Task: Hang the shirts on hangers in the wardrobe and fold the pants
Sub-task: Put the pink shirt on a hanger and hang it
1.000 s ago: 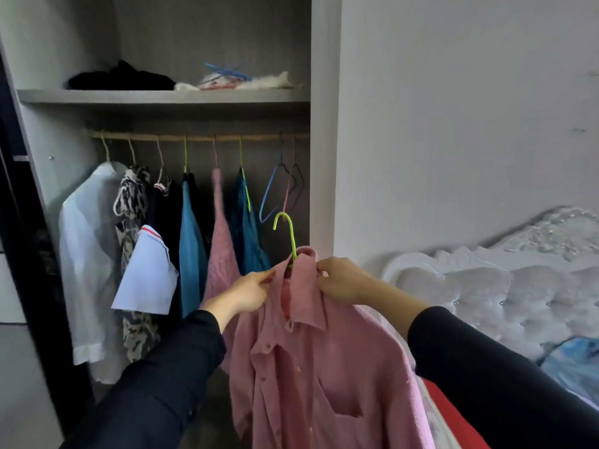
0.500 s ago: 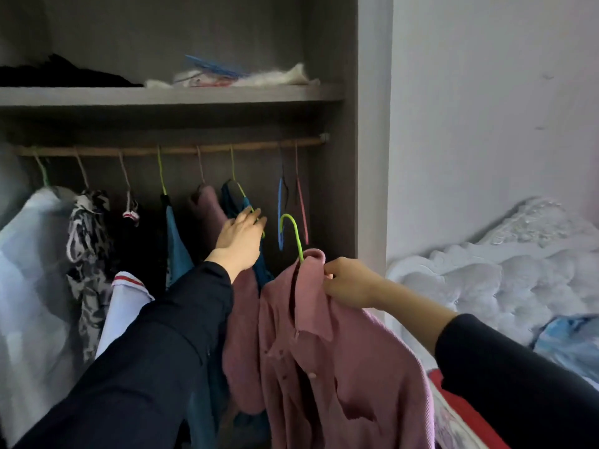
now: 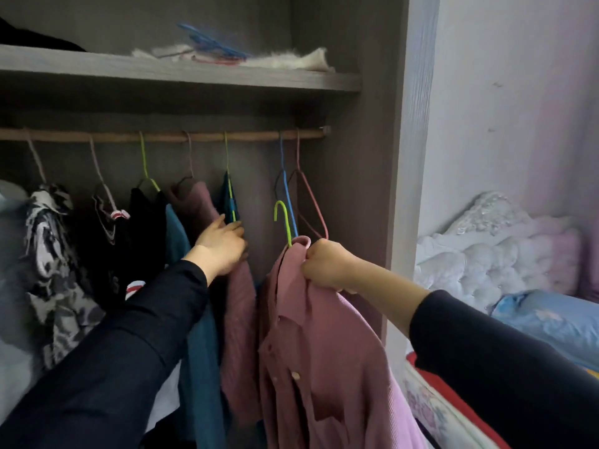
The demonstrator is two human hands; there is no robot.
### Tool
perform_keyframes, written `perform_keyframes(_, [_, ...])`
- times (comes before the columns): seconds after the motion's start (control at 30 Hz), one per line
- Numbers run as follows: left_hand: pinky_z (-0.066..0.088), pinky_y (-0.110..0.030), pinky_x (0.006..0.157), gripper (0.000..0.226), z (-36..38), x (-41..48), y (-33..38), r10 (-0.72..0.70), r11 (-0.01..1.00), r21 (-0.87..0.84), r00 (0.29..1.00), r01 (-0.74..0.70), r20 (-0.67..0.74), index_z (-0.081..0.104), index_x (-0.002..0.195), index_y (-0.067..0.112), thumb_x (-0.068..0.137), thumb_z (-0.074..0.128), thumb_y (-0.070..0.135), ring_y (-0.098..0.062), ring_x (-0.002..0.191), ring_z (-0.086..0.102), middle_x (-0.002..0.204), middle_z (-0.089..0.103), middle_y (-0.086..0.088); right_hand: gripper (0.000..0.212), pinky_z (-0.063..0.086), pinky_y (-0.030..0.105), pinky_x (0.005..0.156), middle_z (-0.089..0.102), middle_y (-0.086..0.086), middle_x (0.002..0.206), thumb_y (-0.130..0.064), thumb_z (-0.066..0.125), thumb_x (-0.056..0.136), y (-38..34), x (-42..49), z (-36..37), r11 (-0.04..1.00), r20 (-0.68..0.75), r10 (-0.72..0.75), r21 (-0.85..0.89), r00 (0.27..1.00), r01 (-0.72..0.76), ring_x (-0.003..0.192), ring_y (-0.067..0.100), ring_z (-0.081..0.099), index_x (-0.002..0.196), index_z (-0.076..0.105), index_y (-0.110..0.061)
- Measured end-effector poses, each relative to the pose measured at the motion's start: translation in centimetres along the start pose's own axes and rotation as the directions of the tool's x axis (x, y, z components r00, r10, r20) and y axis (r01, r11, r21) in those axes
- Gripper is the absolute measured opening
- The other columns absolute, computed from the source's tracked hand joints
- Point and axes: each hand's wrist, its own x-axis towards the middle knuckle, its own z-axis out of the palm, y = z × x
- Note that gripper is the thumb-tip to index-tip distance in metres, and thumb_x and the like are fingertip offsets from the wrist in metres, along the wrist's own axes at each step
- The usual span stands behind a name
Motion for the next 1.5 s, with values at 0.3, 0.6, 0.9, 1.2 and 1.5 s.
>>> perform_keyframes(0.3, [0.014, -0.039, 0.117, 0.044, 1.8, -2.3, -3.6, 0.013, 0.993, -0.119, 1.0, -0.013, 0.006, 0.059, 0.128, 0.027, 0.097, 0.035, 0.049, -0.015, 0.147, 0.013, 0.144, 0.043, 0.001, 0.038, 0.03, 0.007, 0.035, 0.058, 0.001, 0.099, -0.007, 0.038, 0.096, -7.4, 4.5, -2.2, 0.974, -0.111, -0.002, 0.224, 0.994, 0.027, 0.076, 0.014, 0.051, 0.131, 0.049, -0.002])
perform_keyframes(0.6, [0.021, -0.04, 0.114, 0.039, 0.7, -0.6, -6.2, 0.013, 0.969, -0.247, 0.998, -0.026, -0.054, 0.055, 0.131, 0.022, 0.1, 0.035, 0.037, -0.016, 0.144, 0.02, 0.14, 0.048, 0.003, 0.037, 0.046, 0.029, 0.062, 0.055, 0.011, 0.089, -0.014, 0.034, 0.098, -10.3, 11.1, -2.3, 0.982, -0.245, -0.043, 0.168, 0.969, 0.086, 0.079, 0.025, 0.055, 0.129, 0.049, 0.0])
perform_keyframes(0.9, [0.03, -0.039, 0.11, 0.033, 1.1, 3.2, -8.7, 0.022, 0.947, -0.318, 0.996, -0.051, -0.092, 0.062, 0.119, 0.021, 0.095, 0.043, 0.032, -0.019, 0.14, 0.029, 0.131, 0.056, 0.0, 0.038, 0.041, 0.029, 0.076, 0.061, 0.018, 0.118, -0.023, 0.031, 0.101, -11.7, 18.2, -4.3, 0.969, -0.4, -0.127, 0.147, 0.908, 0.2, 0.107, 0.033, 0.058, 0.122, 0.055, -0.002])
perform_keyframes(1.2, [0.043, -0.039, 0.095, 0.027, 1.3, 5.7, -8.5, -0.029, 0.888, -0.456, 0.981, -0.062, -0.19, 0.069, 0.106, 0.028, 0.085, 0.053, 0.024, -0.02, 0.116, 0.051, 0.111, 0.062, -0.001, 0.032, 0.046, 0.034, 0.082, 0.06, 0.022, 0.12, -0.012, 0.04, 0.095, -9.7, 22.3, -2.7, 0.991, -0.383, -0.077, 0.074, 0.921, 0.114, 0.11, 0.036, 0.058, 0.119, 0.056, 0.002])
perform_keyframes(1.5, [0.048, -0.035, 0.088, 0.03, 0.2, 8.1, -8.0, -0.13, 0.846, -0.533, 0.96, -0.024, -0.25, 0.068, 0.103, 0.027, 0.083, 0.05, 0.017, -0.021, 0.108, 0.059, 0.111, 0.068, 0.003, 0.021, 0.044, 0.021, 0.038, 0.065, 0.014, 0.085, -0.026, 0.052, 0.084, -8.3, 23.2, -3.9, 0.99, -0.254, -0.141, -0.041, 0.957, 0.135, 0.059, 0.026, 0.063, 0.082, 0.059, -0.006])
